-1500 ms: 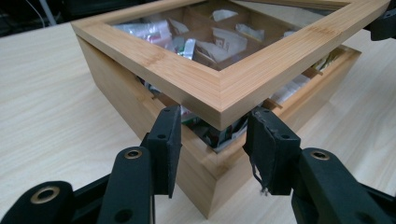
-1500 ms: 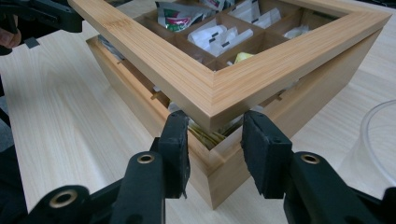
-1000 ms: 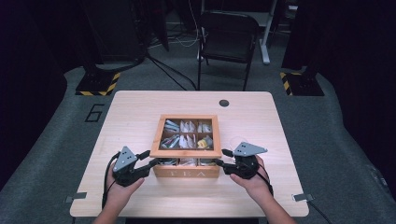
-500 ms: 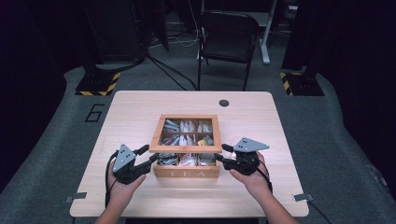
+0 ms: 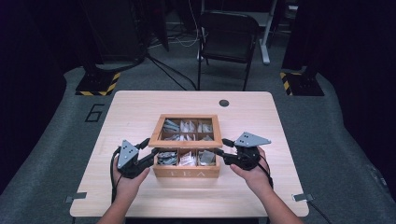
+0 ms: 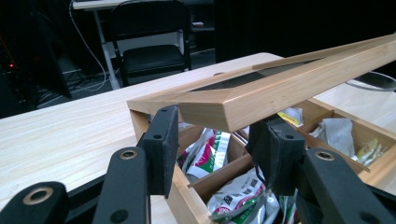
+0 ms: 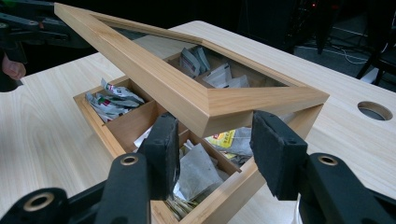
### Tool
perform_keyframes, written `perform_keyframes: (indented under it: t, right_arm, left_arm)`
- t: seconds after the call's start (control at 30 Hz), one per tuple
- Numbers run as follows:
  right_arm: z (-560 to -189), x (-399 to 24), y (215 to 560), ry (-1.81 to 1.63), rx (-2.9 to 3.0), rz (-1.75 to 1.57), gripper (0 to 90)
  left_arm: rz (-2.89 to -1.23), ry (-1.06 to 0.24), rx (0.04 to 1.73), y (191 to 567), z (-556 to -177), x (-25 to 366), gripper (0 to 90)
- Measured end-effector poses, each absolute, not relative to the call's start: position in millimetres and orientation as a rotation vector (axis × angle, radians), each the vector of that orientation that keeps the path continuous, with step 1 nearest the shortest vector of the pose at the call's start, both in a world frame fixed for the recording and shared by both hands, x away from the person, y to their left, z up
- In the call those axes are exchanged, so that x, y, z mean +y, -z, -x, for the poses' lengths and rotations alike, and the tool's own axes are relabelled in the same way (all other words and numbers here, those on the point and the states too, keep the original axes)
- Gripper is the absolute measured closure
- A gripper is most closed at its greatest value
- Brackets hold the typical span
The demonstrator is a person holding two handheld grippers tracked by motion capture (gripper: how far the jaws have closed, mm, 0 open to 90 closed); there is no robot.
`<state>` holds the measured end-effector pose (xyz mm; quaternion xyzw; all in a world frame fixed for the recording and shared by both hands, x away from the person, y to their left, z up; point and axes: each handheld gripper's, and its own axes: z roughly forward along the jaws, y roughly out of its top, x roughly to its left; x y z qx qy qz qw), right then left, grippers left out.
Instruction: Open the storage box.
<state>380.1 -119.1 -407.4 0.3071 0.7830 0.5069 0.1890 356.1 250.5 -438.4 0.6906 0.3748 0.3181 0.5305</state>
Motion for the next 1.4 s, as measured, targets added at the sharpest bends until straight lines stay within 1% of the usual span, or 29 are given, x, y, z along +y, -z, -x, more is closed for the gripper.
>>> perform_keyframes:
  t: [0.2, 0.43, 0.73, 0.83, 1.03, 1.17, 1.4]
  right_arm:
    - [-384.0, -120.5, 407.8, -1.448, 2.203, -0.854, 51.3]
    - [-388.0, -118.9, 407.9, -1.46, 2.183, -0.859, 48.0]
    - [-392.7, -115.6, 401.9, -1.449, 2.142, -0.831, 47.7]
    - [-396.6, -114.5, 397.8, -1.443, 2.132, -0.815, 47.6]
    - [-403.8, -115.3, 394.3, -1.457, 2.12, -0.819, 48.7]
    - [-407.7, -115.4, 391.0, -1.451, 2.111, -0.809, 50.6]
    - [-414.5, -114.5, 383.7, -1.44, 2.117, -0.797, 50.6]
  left_arm:
    - [-1.631, -0.764, 0.924, 438.6, -360.4, 250.8, 53.1]
    - [-1.635, -0.788, 0.915, 435.5, -362.9, 251.6, 53.0]
    - [-1.626, -0.802, 0.896, 428.5, -366.7, 252.7, 53.2]
    - [-1.626, -0.799, 0.877, 424.7, -369.1, 252.4, 57.0]
    - [-1.623, -0.798, 0.868, 418.6, -373.1, 252.2, 59.7]
    - [-1.616, -0.788, 0.866, 414.7, -377.1, 253.1, 59.8]
    - [-1.619, -0.793, 0.856, 407.6, -382.7, 253.4, 60.1]
